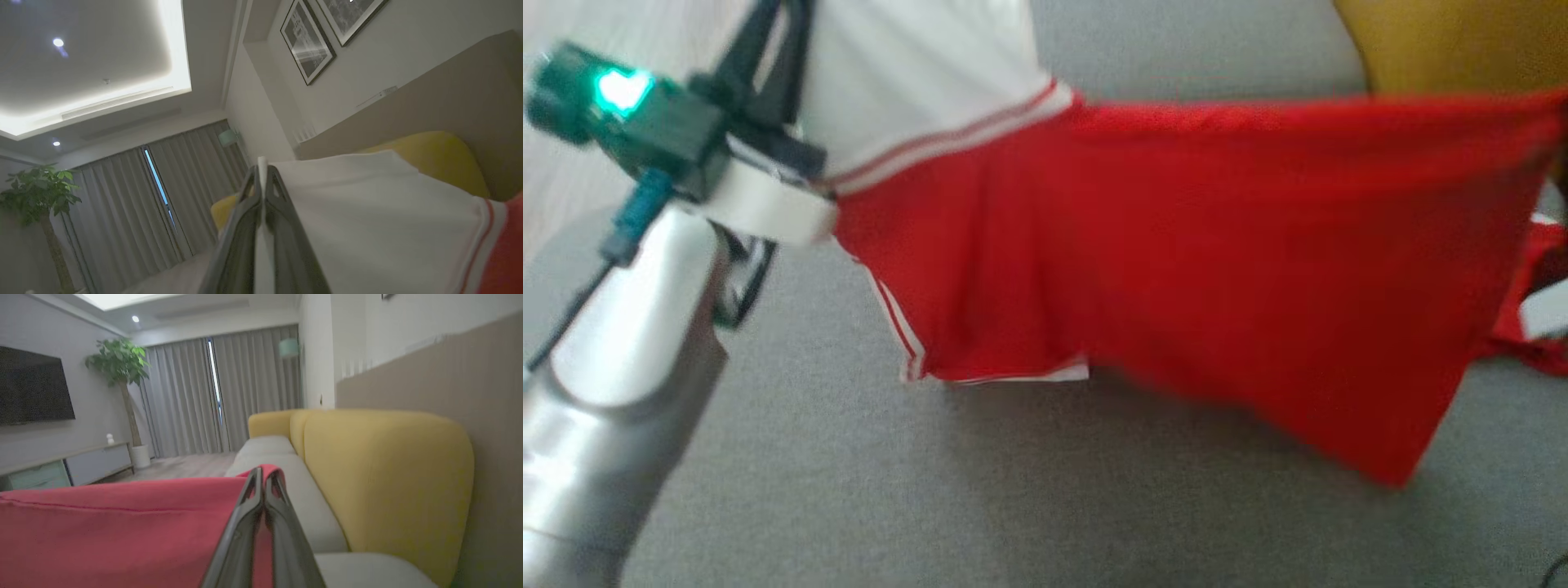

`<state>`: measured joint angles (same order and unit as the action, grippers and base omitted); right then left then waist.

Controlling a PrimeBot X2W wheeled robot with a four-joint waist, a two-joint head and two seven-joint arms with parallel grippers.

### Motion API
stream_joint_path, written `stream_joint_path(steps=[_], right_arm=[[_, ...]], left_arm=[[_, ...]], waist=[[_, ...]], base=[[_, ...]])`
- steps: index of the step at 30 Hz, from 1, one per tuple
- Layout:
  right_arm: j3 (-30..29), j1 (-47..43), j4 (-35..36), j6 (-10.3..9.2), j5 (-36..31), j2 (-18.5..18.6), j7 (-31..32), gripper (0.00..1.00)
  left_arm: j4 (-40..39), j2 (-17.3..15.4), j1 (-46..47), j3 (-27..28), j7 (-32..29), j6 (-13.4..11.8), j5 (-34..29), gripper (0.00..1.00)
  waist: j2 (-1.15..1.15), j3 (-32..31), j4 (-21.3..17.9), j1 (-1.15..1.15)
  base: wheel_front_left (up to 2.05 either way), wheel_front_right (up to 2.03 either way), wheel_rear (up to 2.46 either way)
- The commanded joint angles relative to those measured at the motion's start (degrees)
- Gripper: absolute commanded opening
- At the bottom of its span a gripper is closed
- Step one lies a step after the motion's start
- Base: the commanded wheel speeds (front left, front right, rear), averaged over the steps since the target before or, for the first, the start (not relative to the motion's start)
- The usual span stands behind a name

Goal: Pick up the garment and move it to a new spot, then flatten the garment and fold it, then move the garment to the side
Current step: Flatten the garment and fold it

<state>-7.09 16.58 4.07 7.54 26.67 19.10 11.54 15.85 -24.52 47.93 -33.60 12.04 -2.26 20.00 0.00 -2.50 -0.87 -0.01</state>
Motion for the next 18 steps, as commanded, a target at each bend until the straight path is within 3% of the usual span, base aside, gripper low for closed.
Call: stream_joint_path(steps=[1,8,18], right_arm=[[1.09,-0.07,1.12,-0.05,0.99,-0.61,1.72,0.0],[2.64,-0.97,-10.5,-0.05,3.07,-2.9,4.53,0.0],[7.18,10.36,-29.87,-0.05,5.12,-3.72,-5.31,0.0]], left_arm=[[-0.11,-1.46,0.8,1.75,-1.03,0.45,1.06,0.0],[3.78,1.31,-0.66,-0.53,-1.7,1.91,2.66,0.0],[9.56,5.46,2.53,-2.68,1.34,2.63,1.24,0.0]], waist=[[0.0,1.63,0.42,0.01],[0.0,11.09,2.7,0.01],[0.0,20.78,4.69,0.01]], base=[[0.0,0.0,0.0],[0.0,0.0,0.0],[0.0,0.0,0.0]])
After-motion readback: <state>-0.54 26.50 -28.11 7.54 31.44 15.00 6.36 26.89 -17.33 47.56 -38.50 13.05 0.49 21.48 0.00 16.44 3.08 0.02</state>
